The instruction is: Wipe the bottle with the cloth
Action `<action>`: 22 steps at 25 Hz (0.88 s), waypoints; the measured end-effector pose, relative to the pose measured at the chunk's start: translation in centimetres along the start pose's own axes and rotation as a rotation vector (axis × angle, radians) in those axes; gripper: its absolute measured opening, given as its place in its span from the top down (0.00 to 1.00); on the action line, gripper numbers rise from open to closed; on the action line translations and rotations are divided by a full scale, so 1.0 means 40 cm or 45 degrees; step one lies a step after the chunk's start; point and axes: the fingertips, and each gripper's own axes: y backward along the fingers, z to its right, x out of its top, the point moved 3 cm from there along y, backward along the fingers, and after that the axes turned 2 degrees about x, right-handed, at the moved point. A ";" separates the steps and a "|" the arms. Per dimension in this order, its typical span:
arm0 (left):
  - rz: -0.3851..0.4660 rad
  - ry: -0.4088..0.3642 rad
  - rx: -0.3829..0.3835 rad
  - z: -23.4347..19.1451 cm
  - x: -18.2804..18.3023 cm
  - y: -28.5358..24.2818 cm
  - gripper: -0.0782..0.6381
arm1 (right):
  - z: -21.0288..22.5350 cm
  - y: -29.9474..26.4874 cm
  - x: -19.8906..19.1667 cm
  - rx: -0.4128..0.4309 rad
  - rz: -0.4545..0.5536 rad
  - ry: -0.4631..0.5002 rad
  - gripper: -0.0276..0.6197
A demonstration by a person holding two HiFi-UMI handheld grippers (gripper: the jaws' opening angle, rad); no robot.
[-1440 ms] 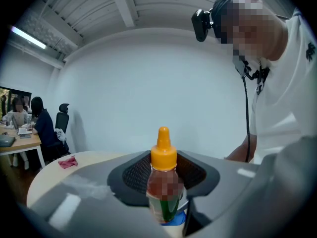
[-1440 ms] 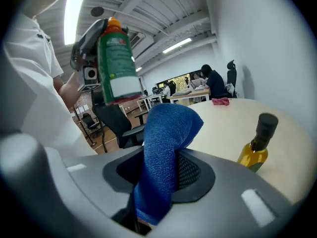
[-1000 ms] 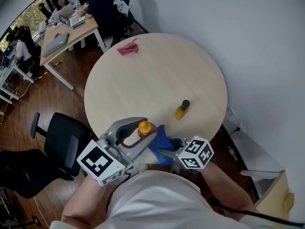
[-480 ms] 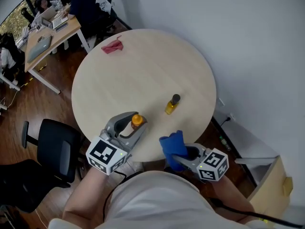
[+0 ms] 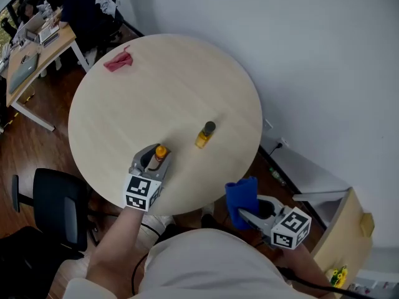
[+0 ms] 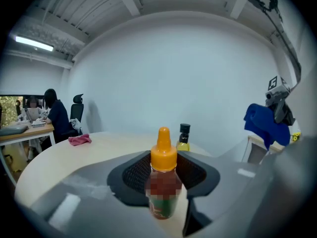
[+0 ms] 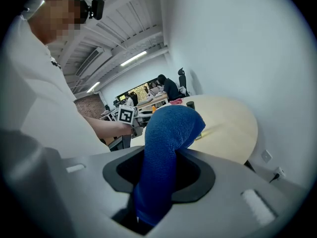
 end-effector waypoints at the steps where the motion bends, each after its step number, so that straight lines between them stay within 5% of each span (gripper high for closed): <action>1: -0.001 0.002 0.019 -0.012 -0.012 -0.012 0.66 | 0.003 0.008 -0.002 -0.016 0.001 -0.002 0.72; 10: -0.018 0.036 0.098 -0.032 -0.067 -0.071 0.66 | 0.060 0.066 -0.014 -0.071 -0.032 0.000 0.72; 22: -0.109 -0.035 0.234 0.003 -0.084 -0.067 0.63 | 0.206 0.059 0.042 0.118 -0.028 0.119 0.72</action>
